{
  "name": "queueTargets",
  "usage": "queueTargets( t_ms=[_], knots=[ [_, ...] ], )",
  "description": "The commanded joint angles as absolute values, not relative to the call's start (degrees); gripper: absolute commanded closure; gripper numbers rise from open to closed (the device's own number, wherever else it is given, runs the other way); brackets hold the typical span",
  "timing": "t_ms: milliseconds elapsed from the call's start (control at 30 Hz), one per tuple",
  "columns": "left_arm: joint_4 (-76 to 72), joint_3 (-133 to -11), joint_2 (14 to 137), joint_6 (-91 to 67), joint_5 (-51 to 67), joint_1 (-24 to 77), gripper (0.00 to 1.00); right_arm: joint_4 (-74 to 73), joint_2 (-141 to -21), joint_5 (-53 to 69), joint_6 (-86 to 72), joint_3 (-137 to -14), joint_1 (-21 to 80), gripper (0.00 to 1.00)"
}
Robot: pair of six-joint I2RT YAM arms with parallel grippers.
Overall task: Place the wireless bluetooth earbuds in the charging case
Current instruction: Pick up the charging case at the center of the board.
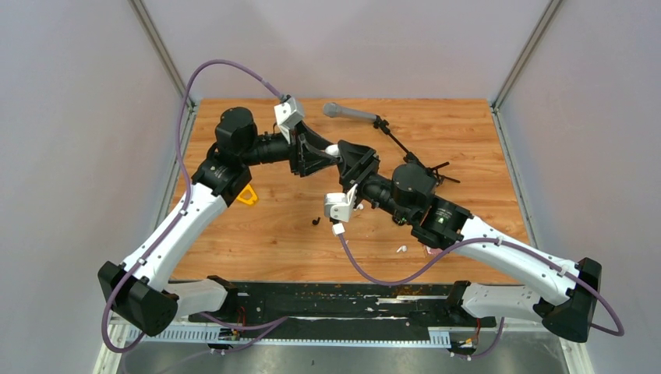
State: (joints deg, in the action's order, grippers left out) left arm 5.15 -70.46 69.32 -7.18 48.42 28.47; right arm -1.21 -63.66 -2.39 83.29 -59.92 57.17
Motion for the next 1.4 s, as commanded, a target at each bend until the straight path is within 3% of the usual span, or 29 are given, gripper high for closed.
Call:
queueTargets(
  t_ms=[0, 200, 367, 800, 967, 1033, 1100, 1200, 1233, 1367],
  knots=[
    [-2.65, -70.51, 69.21, -10.29, 49.8, 28.65, 0.44, 1.58, -63.28, -2.64, 83.5, -60.47, 57.86, 0.99],
    [-4.29, -69.92, 69.73, -11.07, 50.02, 28.74, 0.49, 3.27, -63.02, -3.57, 84.02, -59.7, 58.09, 0.99],
    [-3.68, -69.79, 70.41, -10.72, 50.3, 28.92, 0.43, 6.25, -63.14, -4.11, 85.32, -58.85, 58.1, 0.98],
    [-5.22, -69.27, 70.9, -11.84, 50.22, 29.09, 0.43, 8.54, -63.64, -5.5, 86.67, -58.45, 58.1, 0.98],
    [-6.74, -69.21, 70.93, -12.28, 50.96, 29.11, 0.53, 8.09, -63.63, -5.23, 86.73, -58.45, 58.1, 0.97],
    [-7.45, -69.17, 70.98, -12.67, 51.25, 29.07, 0.63, 7.93, -63.7, -5.19, 86.77, -58.43, 58.07, 0.97],
    [-8.35, -68.92, 70.95, -12.94, 51.54, 29.14, 0.79, 7.68, -63.72, -5.25, 86.62, -58.29, 58.1, 0.95],
    [-9.26, -68.49, 70.89, -13.08, 51.69, 29.1, 1.0, 5.25, -63.45, -6.24, 85.75, -58.76, 58.07, 0.69],
    [-9.46, -68.43, 70.85, -12.97, 51.77, 29.09, 1.0, 2.55, -63.39, -6.88, 84.7, -59.38, 58.09, 0.58],
    [-9.22, -67.25, 70.4, -10.57, 52.08, 28.88, 1.0, -13.97, -63.04, -8.52, 74.08, -65.28, 57.89, 0.33]
  ],
)
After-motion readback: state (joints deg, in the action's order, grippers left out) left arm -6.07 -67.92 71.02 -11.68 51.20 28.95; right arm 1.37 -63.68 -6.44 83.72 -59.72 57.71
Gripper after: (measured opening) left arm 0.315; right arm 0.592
